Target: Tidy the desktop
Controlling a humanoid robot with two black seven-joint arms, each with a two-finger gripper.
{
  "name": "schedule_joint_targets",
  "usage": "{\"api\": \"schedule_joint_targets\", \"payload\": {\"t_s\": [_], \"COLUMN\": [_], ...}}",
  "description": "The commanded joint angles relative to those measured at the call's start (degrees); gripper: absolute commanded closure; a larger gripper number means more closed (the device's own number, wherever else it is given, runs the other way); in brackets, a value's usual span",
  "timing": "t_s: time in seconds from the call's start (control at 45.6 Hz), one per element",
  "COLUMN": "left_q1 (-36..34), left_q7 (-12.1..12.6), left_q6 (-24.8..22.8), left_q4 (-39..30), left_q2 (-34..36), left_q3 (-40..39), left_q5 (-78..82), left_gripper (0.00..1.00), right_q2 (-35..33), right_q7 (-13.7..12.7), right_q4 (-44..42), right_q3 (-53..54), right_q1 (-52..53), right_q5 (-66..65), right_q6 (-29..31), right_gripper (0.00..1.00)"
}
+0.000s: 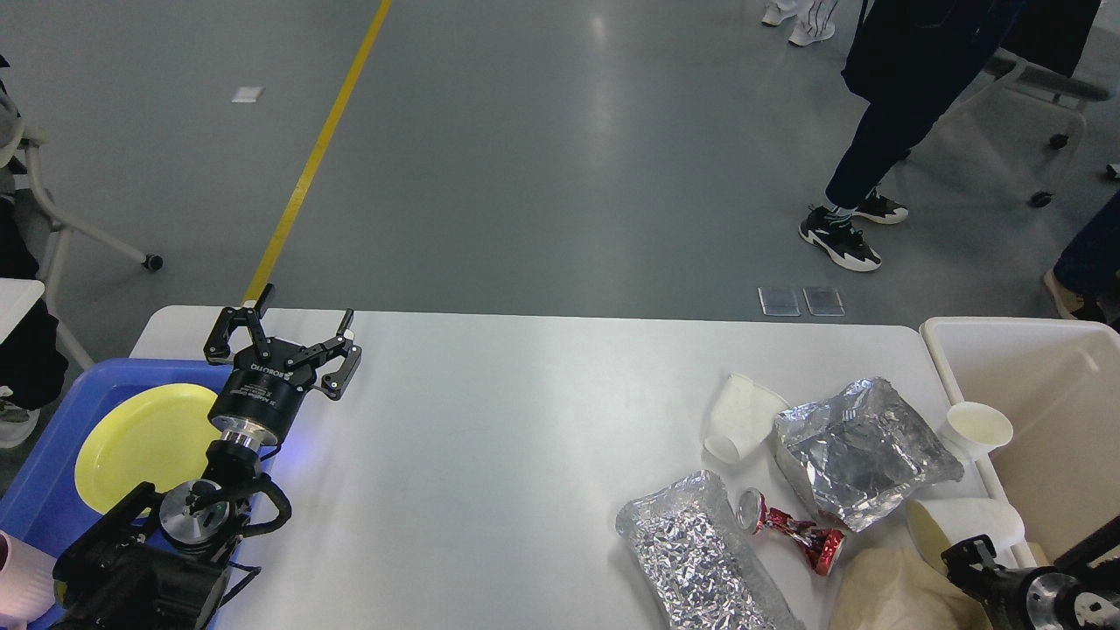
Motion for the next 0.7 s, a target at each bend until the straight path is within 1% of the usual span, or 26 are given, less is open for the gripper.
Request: {"api": "schedule_joint_targets", "payload": {"t_s": [0.0,0.394,0.57,0.679], "left_q1": [0.0,0.0,0.0,0.0], "left_q7": [0.0,0.0,0.0,0.0], "left_q6": [0.0,0.0,0.0,0.0], "left_q4": [0.0,0.0,0.0,0.0], "left_q2": [0.0,0.0,0.0,0.0], "left_q3": [0.0,0.0,0.0,0.0], "left_q5": [0.0,0.0,0.0,0.0], "left_gripper": [0.04,0.04,0.04,0.04], "right_q2": [1.1,1.3,0.7,-0.5], "right_q7": [0.3,0.5,0.6,0.5], "right_q4": [0.4,0.7,1.6,2.8], "right_q3": [0.1,0.1,-0.8,-2.3], "right_q1": [0.0,0.1,0.3,0.6], "right_q5": [-1.0,-2.8,-3.3,-6.8], "right_q6": [-1.0,-3.0,-2.8,-2.6], "right_gripper": [1.00,1.00,1.00,1.00]}}
